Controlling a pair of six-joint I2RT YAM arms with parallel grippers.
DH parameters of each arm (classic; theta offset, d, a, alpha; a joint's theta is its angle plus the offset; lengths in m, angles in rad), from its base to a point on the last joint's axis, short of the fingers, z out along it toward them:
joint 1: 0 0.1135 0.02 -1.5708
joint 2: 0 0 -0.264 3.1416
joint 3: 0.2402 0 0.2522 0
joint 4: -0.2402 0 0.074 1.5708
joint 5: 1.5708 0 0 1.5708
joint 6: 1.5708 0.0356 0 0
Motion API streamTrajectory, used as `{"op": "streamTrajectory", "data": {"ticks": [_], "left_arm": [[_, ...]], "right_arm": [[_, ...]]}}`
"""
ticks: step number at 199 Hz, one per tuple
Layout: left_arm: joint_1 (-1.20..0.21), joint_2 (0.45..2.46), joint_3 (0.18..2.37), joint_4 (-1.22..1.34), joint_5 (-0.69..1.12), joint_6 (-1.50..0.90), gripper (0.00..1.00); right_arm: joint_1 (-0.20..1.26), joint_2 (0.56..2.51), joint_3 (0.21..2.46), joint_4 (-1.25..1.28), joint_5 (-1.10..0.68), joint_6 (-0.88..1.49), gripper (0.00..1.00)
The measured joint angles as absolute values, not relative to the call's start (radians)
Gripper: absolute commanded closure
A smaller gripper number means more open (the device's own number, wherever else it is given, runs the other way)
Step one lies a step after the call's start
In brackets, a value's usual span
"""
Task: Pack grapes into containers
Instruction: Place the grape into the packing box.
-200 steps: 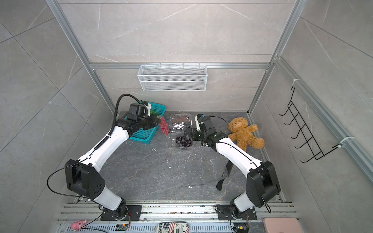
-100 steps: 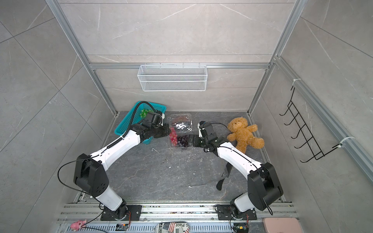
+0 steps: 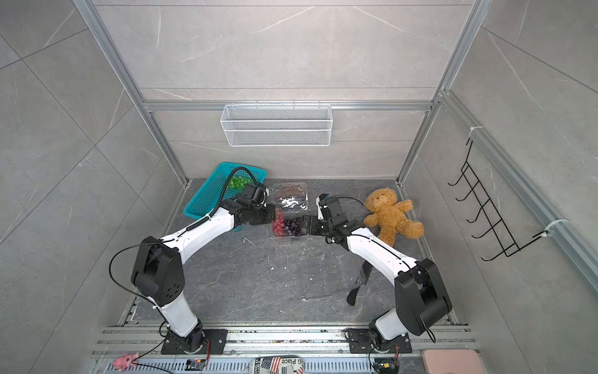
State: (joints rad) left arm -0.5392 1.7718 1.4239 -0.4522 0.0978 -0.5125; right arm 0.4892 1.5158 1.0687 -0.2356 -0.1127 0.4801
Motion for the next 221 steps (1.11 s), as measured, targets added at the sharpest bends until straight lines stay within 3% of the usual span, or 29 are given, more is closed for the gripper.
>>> {"op": "streamTrajectory", "data": {"ticks": [138, 221], "left_arm": [[-0.551, 1.974, 1.557, -0.465, 0.100, -0.493, 0.95], [-0.552, 1.987, 1.563, -0.471, 0.100, -0.506, 0.80]], "right_arm": [[0.489, 1.570, 1.069, -0.227, -0.120, 0.487, 0.01], [0.489, 1.668, 1.214, -0.274, -0.093, 0.491, 0.01]]}}
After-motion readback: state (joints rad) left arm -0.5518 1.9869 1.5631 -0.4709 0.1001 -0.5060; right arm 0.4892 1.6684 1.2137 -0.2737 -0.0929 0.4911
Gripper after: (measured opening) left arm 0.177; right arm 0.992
